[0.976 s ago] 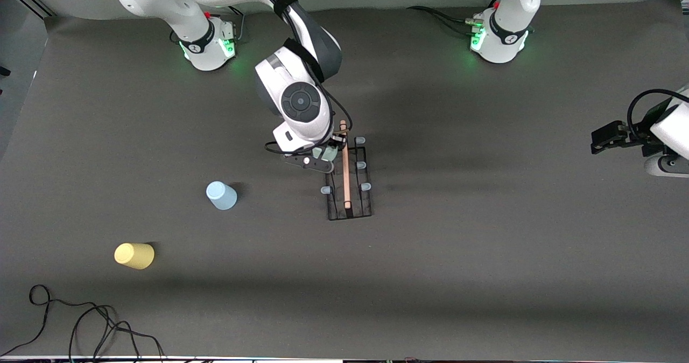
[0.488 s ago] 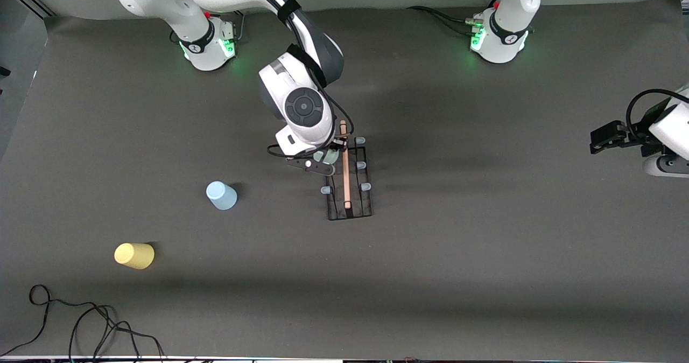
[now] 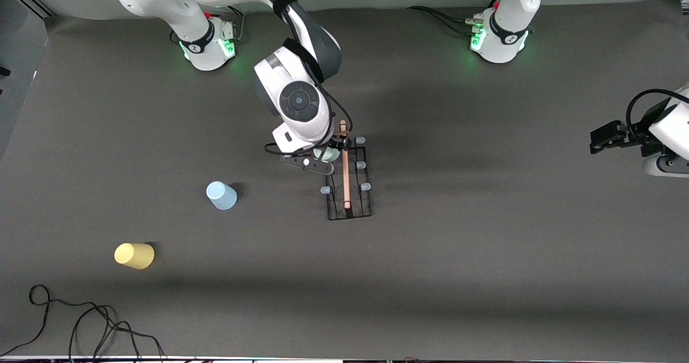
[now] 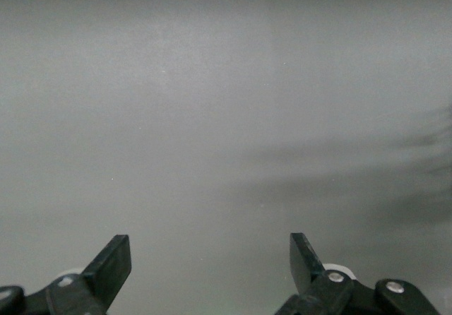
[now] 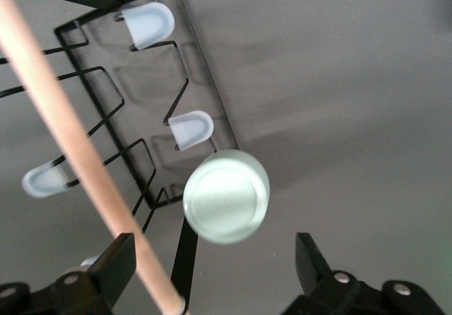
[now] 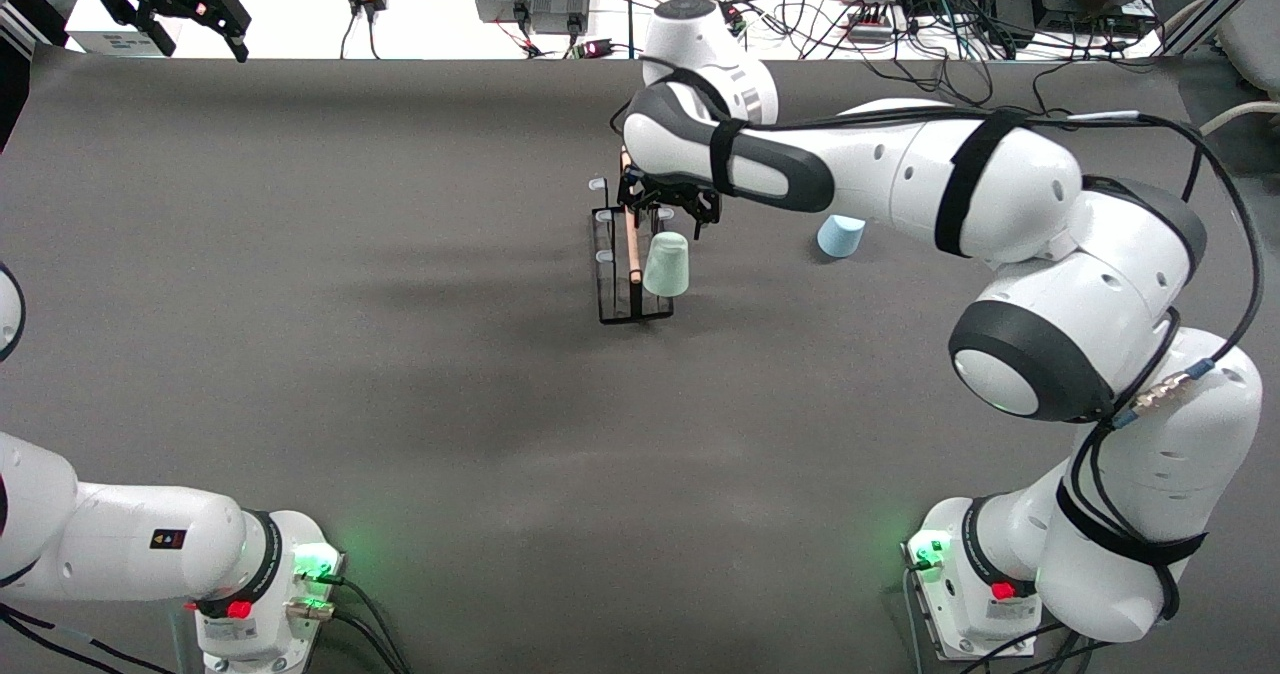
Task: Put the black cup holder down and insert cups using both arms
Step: 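Lower the green cup onto a rack peg and open the right gripper, then move the right gripper back to the yellow cup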
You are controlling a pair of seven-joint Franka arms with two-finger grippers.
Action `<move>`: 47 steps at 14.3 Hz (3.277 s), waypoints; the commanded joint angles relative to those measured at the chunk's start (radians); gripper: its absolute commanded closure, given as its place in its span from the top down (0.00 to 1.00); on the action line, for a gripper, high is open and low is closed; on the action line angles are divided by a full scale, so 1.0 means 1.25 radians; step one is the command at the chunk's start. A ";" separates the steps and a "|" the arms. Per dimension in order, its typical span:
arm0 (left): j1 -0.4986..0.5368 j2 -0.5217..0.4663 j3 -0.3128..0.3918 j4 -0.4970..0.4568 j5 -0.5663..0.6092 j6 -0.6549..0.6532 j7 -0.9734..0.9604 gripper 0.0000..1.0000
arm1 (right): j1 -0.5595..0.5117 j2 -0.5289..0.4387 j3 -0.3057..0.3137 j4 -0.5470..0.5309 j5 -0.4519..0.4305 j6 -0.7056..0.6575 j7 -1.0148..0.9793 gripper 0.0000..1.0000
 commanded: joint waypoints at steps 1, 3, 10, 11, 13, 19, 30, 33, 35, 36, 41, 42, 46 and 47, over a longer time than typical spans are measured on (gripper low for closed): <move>-0.008 0.001 0.003 0.008 0.002 0.003 -0.006 1.00 | 0.000 -0.050 -0.025 0.033 0.016 -0.064 0.001 1.00; -0.008 0.002 0.003 0.008 0.002 0.003 -0.006 1.00 | 0.000 -0.064 -0.061 0.057 0.005 -0.106 -0.023 1.00; -0.008 0.001 0.003 0.008 0.002 0.003 -0.006 1.00 | 0.000 -0.064 -0.338 0.030 0.001 -0.099 -0.365 1.00; -0.008 0.001 0.003 0.010 0.001 0.003 -0.006 1.00 | 0.000 -0.064 -0.365 0.018 -0.003 -0.087 -0.414 1.00; -0.005 0.001 0.003 0.010 -0.014 0.011 -0.001 1.00 | -0.005 -0.064 -0.416 -0.030 -0.020 -0.036 -0.509 1.00; -0.006 -0.004 0.003 0.008 -0.026 0.029 0.011 1.00 | -0.105 -0.047 -0.467 -0.163 -0.008 0.153 -0.749 1.00; 0.004 -0.001 0.004 0.008 -0.026 0.032 0.046 1.00 | -0.354 0.138 -0.431 -0.012 0.121 0.164 -1.110 1.00; 0.004 -0.001 0.004 0.008 -0.026 0.032 0.045 1.00 | -0.496 0.192 -0.312 0.096 0.132 0.147 -1.153 1.00; 0.004 -0.001 0.004 0.008 -0.026 0.032 0.045 1.00 | -0.581 0.216 -0.228 0.157 0.125 0.128 -1.152 1.00; 0.004 -0.001 0.004 0.008 -0.026 0.032 0.045 1.00 | -0.591 0.234 -0.215 0.183 0.126 0.121 -1.148 1.00; 0.005 -0.001 0.004 0.008 -0.026 0.030 0.045 1.00 | -0.591 0.306 -0.208 0.256 0.141 0.120 -1.121 1.00; 0.005 0.001 0.006 0.008 -0.026 0.030 0.045 1.00 | -0.591 0.315 -0.207 0.256 0.147 0.123 -1.121 1.00; 0.005 -0.001 0.006 0.008 -0.026 0.030 0.045 1.00 | -0.591 0.345 -0.206 0.254 0.151 0.126 -1.119 1.00; 0.005 -0.001 0.006 0.008 -0.026 0.030 0.045 1.00 | -0.591 0.348 -0.207 0.253 0.150 0.126 -1.119 1.00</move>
